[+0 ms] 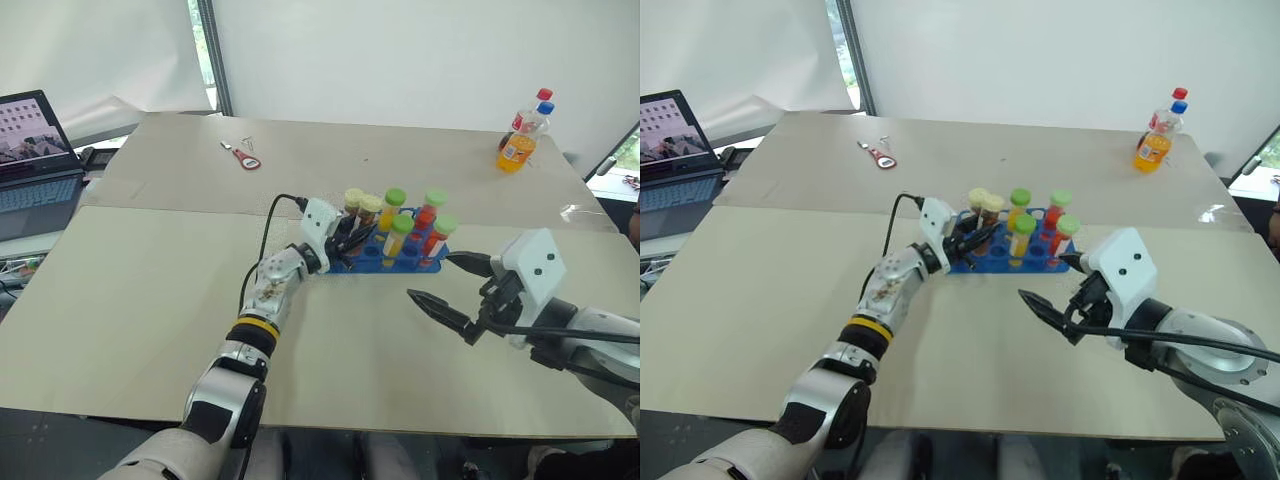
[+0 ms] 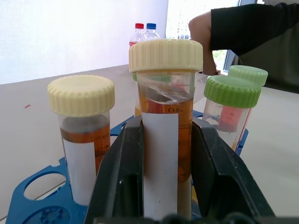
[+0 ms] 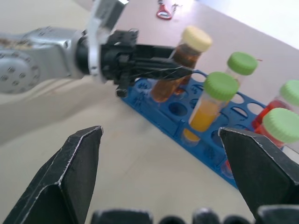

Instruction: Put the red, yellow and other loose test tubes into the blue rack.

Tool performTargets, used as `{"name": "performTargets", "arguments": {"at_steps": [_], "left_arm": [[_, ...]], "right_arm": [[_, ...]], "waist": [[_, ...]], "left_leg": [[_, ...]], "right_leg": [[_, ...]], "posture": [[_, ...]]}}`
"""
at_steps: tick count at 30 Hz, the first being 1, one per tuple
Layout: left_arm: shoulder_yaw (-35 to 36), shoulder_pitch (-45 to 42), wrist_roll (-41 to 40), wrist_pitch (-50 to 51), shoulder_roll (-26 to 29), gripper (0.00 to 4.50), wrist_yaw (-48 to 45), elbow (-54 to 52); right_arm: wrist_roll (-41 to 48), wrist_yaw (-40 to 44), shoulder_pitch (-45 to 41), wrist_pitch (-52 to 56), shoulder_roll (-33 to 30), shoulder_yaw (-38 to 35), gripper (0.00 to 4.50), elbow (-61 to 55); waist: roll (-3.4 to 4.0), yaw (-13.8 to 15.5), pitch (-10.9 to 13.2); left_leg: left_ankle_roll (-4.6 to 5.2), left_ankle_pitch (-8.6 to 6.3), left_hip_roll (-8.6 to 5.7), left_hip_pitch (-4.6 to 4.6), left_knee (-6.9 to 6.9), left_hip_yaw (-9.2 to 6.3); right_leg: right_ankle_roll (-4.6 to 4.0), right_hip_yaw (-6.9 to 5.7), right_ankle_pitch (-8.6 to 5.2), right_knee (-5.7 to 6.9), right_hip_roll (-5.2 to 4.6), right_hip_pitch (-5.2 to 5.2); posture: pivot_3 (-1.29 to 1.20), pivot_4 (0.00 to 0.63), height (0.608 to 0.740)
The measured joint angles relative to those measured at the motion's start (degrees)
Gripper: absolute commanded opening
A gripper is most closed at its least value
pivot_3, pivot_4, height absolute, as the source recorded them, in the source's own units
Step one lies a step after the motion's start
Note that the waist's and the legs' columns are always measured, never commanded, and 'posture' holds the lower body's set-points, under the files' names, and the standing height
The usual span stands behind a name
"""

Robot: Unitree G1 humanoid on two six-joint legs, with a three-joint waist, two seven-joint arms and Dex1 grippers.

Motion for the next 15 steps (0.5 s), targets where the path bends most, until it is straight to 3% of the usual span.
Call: {"name": "performTargets", "arguments": {"at_steps": [7,8,11,15], "left_arm": [[-1.2,2.1,1.8,-1.4,3.3,4.18,-2.1,0.5],[-1.5,2.3,1.9,-1.4,4.0,4.42,-2.8,0.1],[-3.0,3.3,2.3,-0.3,7.3,4.42,-6.0,-3.3],[-4.6,7.3,2.7,5.0,16.6,4.42,-12.3,-12.8]], "right_arm": [[0.1,-1.1,-0.7,0.0,0.3,0.0,4.43,1.2],[0.1,-1.1,-0.8,0.0,0.4,0.0,4.43,1.5],[1.2,-1.5,-1.6,0.1,1.0,-0.1,4.43,2.8],[2.2,0.3,-2.4,0.2,-0.5,-1.4,4.43,6.1]], "waist": [[0.0,-0.1,0.0],[0.0,-0.1,0.0],[0.01,-0.1,0.0],[0.02,-0.4,0.0]], "left_leg": [[0.0,0.0,0.0,-0.02,-0.02,0.0],[0.0,0.0,0.01,-0.03,-0.01,0.0],[0.0,0.0,0.0,-0.02,-0.01,0.01],[0.0,0.0,0.05,-0.03,-0.05,0.0]], "right_leg": [[0.0,0.0,0.0,-0.01,0.0,-0.03],[0.0,-0.01,0.0,-0.01,0.0,-0.03],[0.0,0.0,0.0,0.0,0.0,-0.02],[-0.01,-0.01,0.0,0.05,0.01,-0.09]], "posture": [[0.0,0.15,0.74],[0.0,0.15,0.74],[0.0,0.15,0.74],[0.0,0.15,0.74]]}}
